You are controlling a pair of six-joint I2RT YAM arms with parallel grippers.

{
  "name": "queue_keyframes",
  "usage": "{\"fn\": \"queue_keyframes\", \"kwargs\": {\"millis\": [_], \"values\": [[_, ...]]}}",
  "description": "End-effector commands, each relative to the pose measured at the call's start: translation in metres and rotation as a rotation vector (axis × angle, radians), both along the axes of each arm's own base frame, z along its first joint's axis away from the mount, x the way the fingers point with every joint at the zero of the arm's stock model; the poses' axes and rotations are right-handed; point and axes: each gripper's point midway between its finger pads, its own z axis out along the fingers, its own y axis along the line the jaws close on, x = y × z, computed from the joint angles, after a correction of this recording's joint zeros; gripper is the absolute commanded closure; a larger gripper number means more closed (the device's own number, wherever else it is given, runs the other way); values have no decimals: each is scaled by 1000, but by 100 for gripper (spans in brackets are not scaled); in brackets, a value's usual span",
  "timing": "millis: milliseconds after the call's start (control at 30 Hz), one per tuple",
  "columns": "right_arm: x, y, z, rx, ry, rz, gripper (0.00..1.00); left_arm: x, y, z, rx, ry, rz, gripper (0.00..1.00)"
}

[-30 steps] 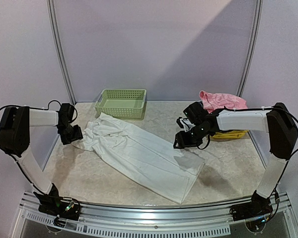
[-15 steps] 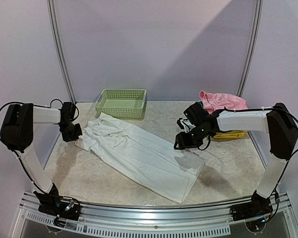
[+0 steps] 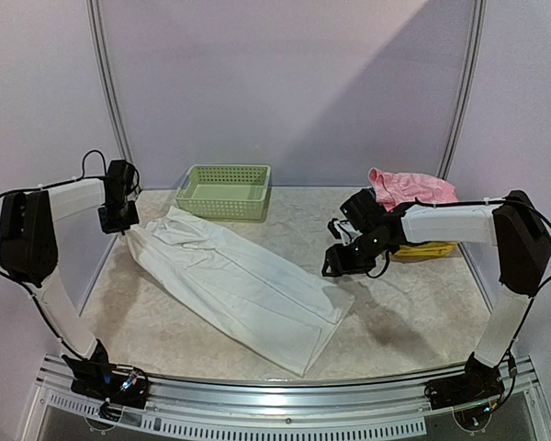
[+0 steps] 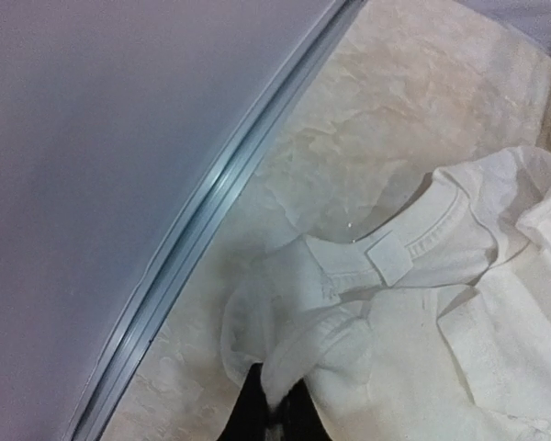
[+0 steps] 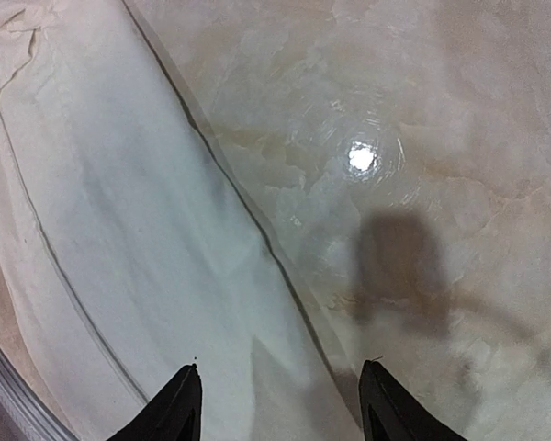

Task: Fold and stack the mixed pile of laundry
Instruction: Rotate the rectangle-folded T-shirt at the center of the board.

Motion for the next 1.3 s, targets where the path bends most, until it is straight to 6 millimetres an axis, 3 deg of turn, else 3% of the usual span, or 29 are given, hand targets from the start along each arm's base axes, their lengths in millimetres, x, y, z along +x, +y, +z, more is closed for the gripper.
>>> {"fn": "queue_keyframes", "kwargs": {"millis": [0,67,133,300,400,600,833,1100,1267], "values": [[6,-1,0,4,-10,-8,41,0,22,22,111,-1,71,100],[6,-2,-1,4,-8,-9,41,1,23,27,114,-22,80,93],[7,-2,-2,5,-8,-11,41,-1,22,31,110,-33,81,80],[11,-3,-1,14,-13,-16,41,-12,13,43,126,-53,49,32],[15,-3,-2,17,-17,-21,41,-16,1,50,131,-56,11,20],[18,2,-11,23,-9,-7,41,-14,-45,35,3,-44,-115,21],[18,5,-32,8,30,-3,42,-9,-93,-9,-160,3,-252,24],[13,3,-51,-6,73,-19,43,-4,-107,-62,-227,100,-275,32],[4,2,-65,-31,105,-16,44,-2,-108,-84,-242,136,-258,34]]}}
